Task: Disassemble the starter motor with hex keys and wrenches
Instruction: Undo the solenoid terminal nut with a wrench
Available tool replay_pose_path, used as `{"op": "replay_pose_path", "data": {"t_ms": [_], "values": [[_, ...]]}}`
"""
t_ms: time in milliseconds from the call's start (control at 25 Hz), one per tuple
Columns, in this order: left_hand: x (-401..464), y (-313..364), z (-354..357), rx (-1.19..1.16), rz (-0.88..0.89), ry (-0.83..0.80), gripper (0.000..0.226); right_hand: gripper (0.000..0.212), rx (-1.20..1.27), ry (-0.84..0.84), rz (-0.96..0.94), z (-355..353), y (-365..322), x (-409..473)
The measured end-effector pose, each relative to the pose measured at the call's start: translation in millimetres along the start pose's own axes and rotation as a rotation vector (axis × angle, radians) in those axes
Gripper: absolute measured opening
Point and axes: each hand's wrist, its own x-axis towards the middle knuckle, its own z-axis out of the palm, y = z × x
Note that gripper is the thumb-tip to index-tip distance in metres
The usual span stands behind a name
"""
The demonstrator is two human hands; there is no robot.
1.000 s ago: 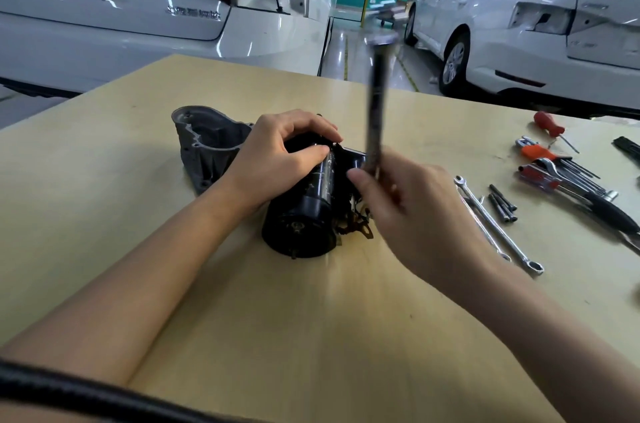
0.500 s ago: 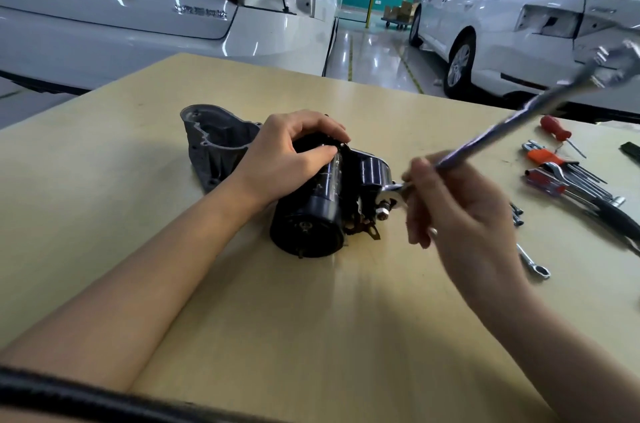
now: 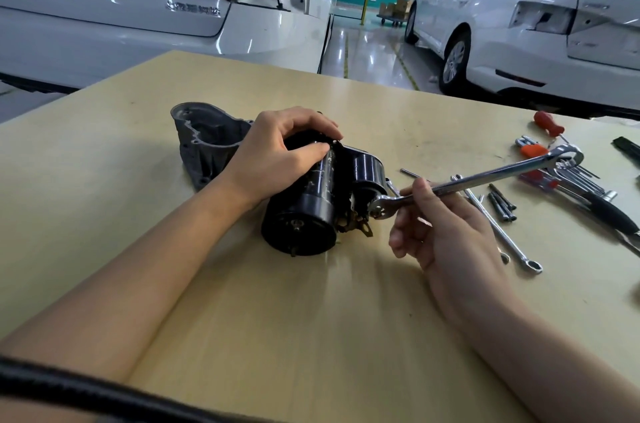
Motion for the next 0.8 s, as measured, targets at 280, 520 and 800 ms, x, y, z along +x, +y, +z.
{"op": "replay_pose_path", "data": {"t_ms": [280, 520, 800], "values": [[1, 0, 0, -0.007, 0.007, 0.002, 0.023, 0.023, -0.252, -0.018, -0.15, 5, -1, 0], [1, -3, 0, -0.019, 0.02, 0.006, 0.028, 0.027, -1.202, -0.312, -0.615, 27, -32, 8], [1, -3, 0, -0.043, 0.027, 0.008, 0.023, 0.03, -1.325, -0.454, -0.686, 34, -31, 10]]}}
